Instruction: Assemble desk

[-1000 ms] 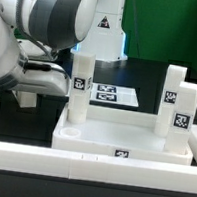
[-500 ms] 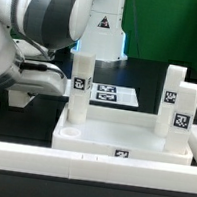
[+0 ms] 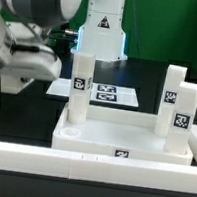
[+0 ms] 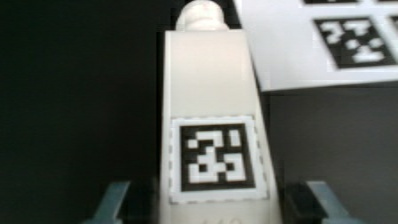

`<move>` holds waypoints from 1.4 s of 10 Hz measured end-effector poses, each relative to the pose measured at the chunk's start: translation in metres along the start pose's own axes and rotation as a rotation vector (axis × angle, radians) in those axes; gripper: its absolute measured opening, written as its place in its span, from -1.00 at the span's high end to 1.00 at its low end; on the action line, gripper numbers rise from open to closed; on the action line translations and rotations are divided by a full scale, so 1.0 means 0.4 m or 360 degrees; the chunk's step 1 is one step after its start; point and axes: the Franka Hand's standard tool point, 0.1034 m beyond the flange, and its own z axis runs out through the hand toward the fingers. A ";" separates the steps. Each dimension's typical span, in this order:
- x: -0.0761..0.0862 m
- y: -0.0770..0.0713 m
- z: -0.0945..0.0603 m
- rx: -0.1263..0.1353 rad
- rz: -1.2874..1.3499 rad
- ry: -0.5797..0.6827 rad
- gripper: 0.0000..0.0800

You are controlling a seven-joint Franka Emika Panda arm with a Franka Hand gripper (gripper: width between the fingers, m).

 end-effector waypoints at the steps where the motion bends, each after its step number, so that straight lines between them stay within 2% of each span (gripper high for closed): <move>1: -0.020 -0.016 -0.046 -0.0007 -0.0017 0.0019 0.29; 2: -0.030 -0.027 -0.089 -0.0017 -0.0032 0.0045 0.29; 3: -0.026 -0.032 -0.109 -0.0035 -0.0041 0.0075 0.29; 4: -0.021 -0.025 -0.097 -0.0035 -0.0036 0.0079 0.29; 6: -0.011 -0.020 -0.106 -0.0049 -0.0036 0.0134 0.29; 7: 0.008 -0.014 -0.122 -0.0081 -0.0065 0.0215 0.29; 8: 0.037 -0.012 -0.176 -0.0162 -0.0179 0.0442 0.29; 9: 0.004 -0.029 -0.213 -0.0148 -0.0201 0.0494 0.29; 10: 0.017 -0.026 -0.248 -0.0173 -0.0209 0.0615 0.29; 14: 0.030 0.001 -0.268 -0.0217 -0.0183 0.1094 0.29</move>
Offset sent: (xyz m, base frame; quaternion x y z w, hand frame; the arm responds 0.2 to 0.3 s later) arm 0.0000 0.0000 0.0000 0.0000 0.0000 0.0000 1.0000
